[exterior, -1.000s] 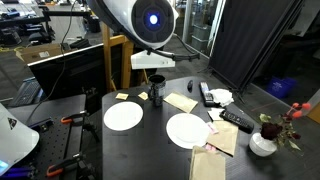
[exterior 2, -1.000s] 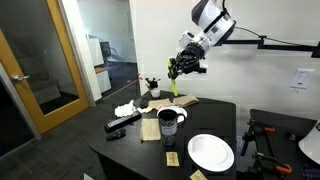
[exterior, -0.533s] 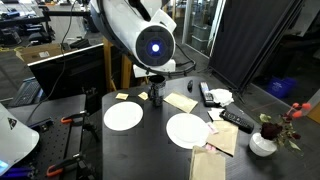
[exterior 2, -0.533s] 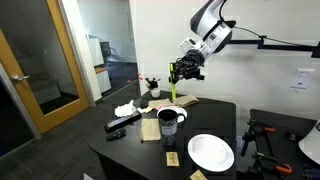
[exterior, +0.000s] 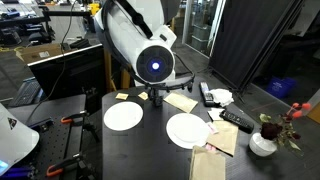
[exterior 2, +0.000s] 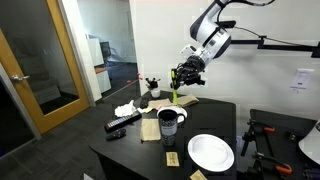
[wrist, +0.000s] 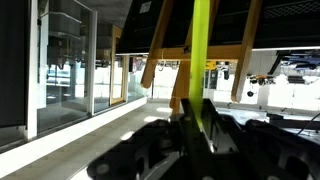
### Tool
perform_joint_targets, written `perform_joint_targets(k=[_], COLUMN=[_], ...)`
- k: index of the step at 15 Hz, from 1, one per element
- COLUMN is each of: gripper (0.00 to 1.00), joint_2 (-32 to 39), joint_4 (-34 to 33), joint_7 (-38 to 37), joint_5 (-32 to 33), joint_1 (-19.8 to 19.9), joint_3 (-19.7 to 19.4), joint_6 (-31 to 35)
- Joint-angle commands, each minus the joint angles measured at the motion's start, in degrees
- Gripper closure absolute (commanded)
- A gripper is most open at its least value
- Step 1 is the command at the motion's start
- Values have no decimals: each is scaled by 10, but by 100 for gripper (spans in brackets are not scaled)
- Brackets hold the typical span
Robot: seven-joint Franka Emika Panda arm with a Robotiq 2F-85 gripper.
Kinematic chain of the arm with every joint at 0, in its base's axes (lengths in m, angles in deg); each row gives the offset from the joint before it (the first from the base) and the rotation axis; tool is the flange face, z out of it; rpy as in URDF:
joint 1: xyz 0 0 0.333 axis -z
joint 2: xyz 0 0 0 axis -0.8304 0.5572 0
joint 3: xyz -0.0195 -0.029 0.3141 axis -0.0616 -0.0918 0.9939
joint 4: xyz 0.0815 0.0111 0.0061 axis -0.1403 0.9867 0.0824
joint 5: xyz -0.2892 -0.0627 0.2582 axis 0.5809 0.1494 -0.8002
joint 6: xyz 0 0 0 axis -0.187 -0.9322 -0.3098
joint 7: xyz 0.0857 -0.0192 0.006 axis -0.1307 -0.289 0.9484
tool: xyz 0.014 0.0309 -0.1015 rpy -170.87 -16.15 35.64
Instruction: Put the pen in the mug
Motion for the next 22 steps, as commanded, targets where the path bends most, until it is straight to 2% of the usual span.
perform_joint_targets(k=[1, 10, 22], gripper=[96, 96, 96], joint_2=[23, 50, 110], joint_4=[-6, -48, -70], joint_7=[30, 19, 19], joint_5=[-17, -47, -56], joint_1=[6, 3, 1], joint_3=[-2, 1, 3], joint_6=[-17, -17, -15])
